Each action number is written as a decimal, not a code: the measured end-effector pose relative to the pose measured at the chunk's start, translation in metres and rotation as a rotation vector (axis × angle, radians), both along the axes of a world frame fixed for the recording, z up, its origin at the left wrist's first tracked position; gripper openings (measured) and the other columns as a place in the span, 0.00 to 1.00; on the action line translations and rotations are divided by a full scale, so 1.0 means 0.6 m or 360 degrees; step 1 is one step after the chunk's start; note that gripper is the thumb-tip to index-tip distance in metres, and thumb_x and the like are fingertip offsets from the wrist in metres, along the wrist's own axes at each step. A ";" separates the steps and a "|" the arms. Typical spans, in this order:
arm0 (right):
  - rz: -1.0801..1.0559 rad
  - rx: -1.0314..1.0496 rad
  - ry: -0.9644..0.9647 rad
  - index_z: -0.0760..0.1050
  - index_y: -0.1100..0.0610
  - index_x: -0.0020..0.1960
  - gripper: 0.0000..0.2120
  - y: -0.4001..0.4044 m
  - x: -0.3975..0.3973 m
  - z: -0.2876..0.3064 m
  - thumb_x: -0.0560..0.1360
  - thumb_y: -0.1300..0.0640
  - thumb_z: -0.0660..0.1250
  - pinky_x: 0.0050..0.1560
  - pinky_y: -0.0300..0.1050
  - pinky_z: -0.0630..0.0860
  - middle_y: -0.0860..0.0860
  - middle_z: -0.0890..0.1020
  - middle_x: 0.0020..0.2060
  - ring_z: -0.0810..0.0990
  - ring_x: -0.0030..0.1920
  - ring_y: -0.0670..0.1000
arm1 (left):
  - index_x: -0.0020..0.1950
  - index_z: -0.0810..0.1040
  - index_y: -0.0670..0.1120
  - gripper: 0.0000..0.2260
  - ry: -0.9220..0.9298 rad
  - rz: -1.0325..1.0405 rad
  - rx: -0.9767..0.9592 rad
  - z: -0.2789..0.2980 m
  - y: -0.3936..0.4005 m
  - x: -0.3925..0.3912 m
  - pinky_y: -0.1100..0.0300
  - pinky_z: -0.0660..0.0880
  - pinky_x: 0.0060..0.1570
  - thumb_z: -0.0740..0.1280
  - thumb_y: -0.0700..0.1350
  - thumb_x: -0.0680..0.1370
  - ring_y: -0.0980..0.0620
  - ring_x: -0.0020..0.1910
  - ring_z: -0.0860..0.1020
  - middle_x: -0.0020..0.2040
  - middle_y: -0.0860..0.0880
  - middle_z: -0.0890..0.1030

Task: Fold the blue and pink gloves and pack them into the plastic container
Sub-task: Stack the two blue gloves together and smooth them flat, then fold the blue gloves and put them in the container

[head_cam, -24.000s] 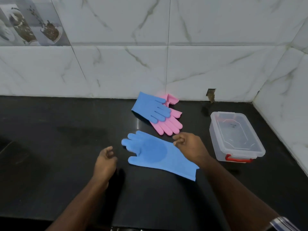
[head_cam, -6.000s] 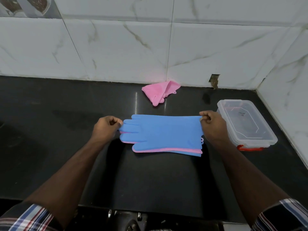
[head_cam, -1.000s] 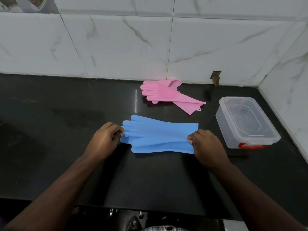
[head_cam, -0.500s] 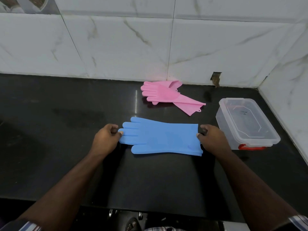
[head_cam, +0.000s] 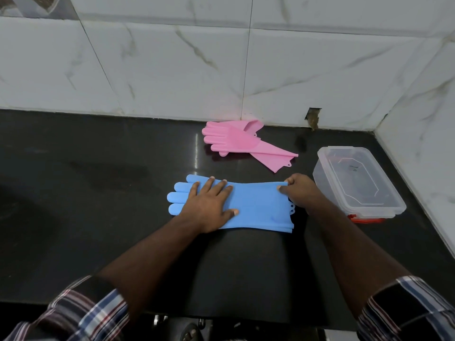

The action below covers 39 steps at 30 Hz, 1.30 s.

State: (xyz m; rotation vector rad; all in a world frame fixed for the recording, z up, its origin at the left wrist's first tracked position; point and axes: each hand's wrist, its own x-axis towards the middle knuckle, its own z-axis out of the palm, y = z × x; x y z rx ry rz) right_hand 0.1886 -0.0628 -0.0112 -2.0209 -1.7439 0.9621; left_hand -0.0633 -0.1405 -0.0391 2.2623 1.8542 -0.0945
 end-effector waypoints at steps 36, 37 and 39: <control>0.0106 -0.0312 0.1037 0.72 0.49 0.70 0.34 -0.091 0.017 0.044 0.70 0.73 0.72 0.42 0.51 0.83 0.53 0.68 0.66 0.80 0.54 0.62 | 0.82 0.44 0.56 0.36 -0.0018 -0.0042 -0.0053 -0.022 0.001 -0.014 0.40 0.38 0.77 0.46 0.71 0.78 0.50 0.81 0.41 0.82 0.54 0.44; 0.0106 -0.0304 0.1045 0.71 0.50 0.71 0.34 -0.091 0.014 0.048 0.70 0.73 0.72 0.42 0.51 0.83 0.54 0.68 0.65 0.81 0.53 0.62 | 0.82 0.47 0.54 0.34 -0.0153 -0.0026 -0.0013 -0.018 0.003 -0.018 0.41 0.41 0.77 0.50 0.67 0.80 0.50 0.81 0.44 0.82 0.54 0.48; 0.0097 -0.0289 0.1065 0.70 0.50 0.72 0.35 -0.092 0.007 0.056 0.70 0.73 0.71 0.41 0.50 0.82 0.55 0.70 0.64 0.81 0.51 0.61 | 0.80 0.59 0.50 0.28 -0.0516 0.0066 0.0182 -0.010 0.002 -0.036 0.43 0.50 0.78 0.58 0.57 0.82 0.48 0.80 0.53 0.81 0.50 0.59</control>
